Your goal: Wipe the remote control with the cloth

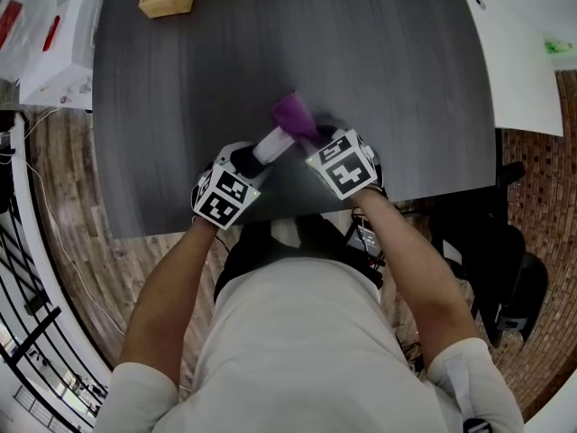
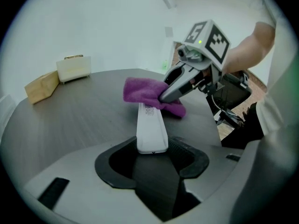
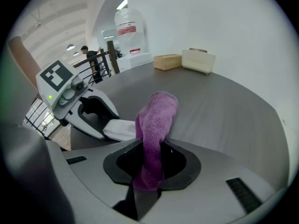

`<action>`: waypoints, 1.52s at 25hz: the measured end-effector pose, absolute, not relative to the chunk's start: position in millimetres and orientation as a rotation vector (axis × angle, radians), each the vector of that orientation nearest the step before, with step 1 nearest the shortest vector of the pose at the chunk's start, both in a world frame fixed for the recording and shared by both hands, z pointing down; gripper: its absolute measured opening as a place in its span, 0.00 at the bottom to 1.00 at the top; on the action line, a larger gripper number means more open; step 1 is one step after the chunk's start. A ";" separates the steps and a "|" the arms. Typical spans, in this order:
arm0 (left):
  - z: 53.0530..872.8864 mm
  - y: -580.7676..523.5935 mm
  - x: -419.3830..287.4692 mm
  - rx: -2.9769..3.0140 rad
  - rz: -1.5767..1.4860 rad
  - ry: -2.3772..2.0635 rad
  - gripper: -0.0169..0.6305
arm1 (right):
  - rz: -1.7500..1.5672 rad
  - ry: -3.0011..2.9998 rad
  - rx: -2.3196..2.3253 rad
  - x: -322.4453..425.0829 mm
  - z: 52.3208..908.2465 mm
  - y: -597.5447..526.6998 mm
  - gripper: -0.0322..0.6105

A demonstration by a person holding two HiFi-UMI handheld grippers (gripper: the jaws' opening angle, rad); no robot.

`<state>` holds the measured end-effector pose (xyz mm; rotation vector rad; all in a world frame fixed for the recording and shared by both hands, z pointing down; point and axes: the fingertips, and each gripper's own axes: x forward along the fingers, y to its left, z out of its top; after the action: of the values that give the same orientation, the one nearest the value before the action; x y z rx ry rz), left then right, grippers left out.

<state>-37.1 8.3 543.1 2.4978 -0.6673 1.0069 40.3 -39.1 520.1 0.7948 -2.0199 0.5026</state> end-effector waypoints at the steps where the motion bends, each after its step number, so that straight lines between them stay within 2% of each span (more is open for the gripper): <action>1: 543.3 8.1 -37.4 2.494 1.001 -0.660 0.35 | 0.508 -1.993 0.830 50.0 521.1 -44.5 0.19; 8: 534.1 19.6 -34.6 2.263 0.794 -0.373 0.35 | 0.633 -1.885 1.027 112.9 530.4 -56.2 0.19; 12: 516.7 40.5 -27.2 1.851 0.468 -0.115 0.35 | 0.589 -1.962 0.953 93.5 520.8 -45.1 0.19; 16: 502.7 40.6 -24.6 1.415 0.106 -0.045 0.35 | 0.474 -2.021 0.835 63.4 517.0 -35.4 0.19; 21: 506.7 32.4 -32.9 1.294 -0.050 -0.058 0.35 | 0.285 -2.011 0.844 53.3 503.9 -48.2 0.19; 28: 505.5 27.9 -32.9 1.300 -0.063 -0.068 0.35 | -0.108 -2.126 0.572 -10.7 479.1 -36.5 0.19; 38: 521.4 19.0 -49.4 1.627 0.232 -0.324 0.35 | 0.031 -2.014 0.481 -24.7 519.5 -61.0 0.19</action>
<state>-49.4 19.0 521.4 1.6267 -0.3240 0.2325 -24.7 -61.0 519.5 0.4808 -2.0136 0.0312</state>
